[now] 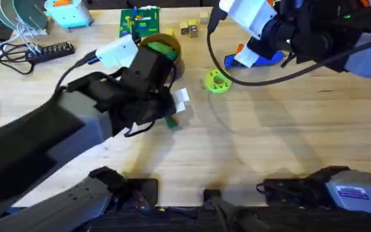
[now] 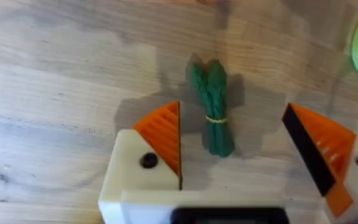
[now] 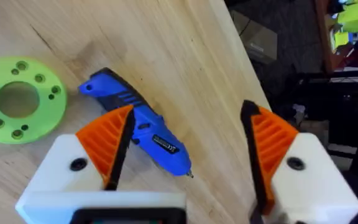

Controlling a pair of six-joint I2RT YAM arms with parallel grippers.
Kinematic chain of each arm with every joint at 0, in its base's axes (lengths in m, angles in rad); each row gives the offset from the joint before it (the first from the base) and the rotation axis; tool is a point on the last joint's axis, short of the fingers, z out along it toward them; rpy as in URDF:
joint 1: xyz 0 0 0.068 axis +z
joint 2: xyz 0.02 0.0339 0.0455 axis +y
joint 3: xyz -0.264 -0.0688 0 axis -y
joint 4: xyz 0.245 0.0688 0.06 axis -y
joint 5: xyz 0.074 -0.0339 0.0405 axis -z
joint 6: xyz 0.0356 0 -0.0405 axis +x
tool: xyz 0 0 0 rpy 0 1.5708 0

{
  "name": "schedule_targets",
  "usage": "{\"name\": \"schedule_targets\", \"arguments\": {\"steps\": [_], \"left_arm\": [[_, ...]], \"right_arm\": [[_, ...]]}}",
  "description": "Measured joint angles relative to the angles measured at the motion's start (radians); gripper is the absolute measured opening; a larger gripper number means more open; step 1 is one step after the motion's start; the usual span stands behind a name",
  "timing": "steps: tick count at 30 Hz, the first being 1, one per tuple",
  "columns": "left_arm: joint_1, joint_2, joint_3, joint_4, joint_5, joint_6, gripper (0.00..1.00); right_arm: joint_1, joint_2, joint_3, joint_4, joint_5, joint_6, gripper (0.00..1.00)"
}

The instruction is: Pick up the gripper from the table and insert it into the empty holder that is missing its gripper. Then pick up a screw, insert it into the mounting hole, and use the screwdriver to tighten it. Finally, clean up the table by picking up the vegetable and placing it into the bucket.

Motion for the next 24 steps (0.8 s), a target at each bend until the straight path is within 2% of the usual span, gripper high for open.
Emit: {"name": "schedule_targets", "arguments": {"steps": [10,12,15,17,19,20,22,24], "left_arm": [[0.0,0.152,0.0,0.087,0.0,-0.103,0.992],[0.0,0.162,0.0,0.087,0.0,-0.123,0.947],[0.0,0.163,0.0,0.086,0.0,-0.139,0.762],[0.0,0.163,0.0,0.086,0.003,-0.146,0.703],[0.0,0.163,0.0,0.086,0.006,-0.154,0.593],[0.0,0.163,0.0,0.086,0.007,-0.155,0.513],[0.0,0.163,0.0,0.087,0.008,-0.157,0.243],[0.0,0.162,0.002,0.086,0.007,-0.16,0.04]], "right_arm": [[0.0,0.0,0.0,0.0,0.0,0.0,0.992],[0.0,0.0,0.0,0.0,0.0,0.0,0.991],[0.0,0.0,0.0,0.0,0.0,0.0,0.991],[0.0,0.0,0.0,0.0,0.0,0.0,0.991],[0.0,0.0,0.0,0.0,0.0,0.0,0.991],[0.0,0.0,0.0,0.0,0.0,0.0,0.991],[0.0,0.0,0.0,0.0,0.0,0.0,0.991],[0.0,0.0,0.0,0.0,0.0,0.0,0.991]]}}
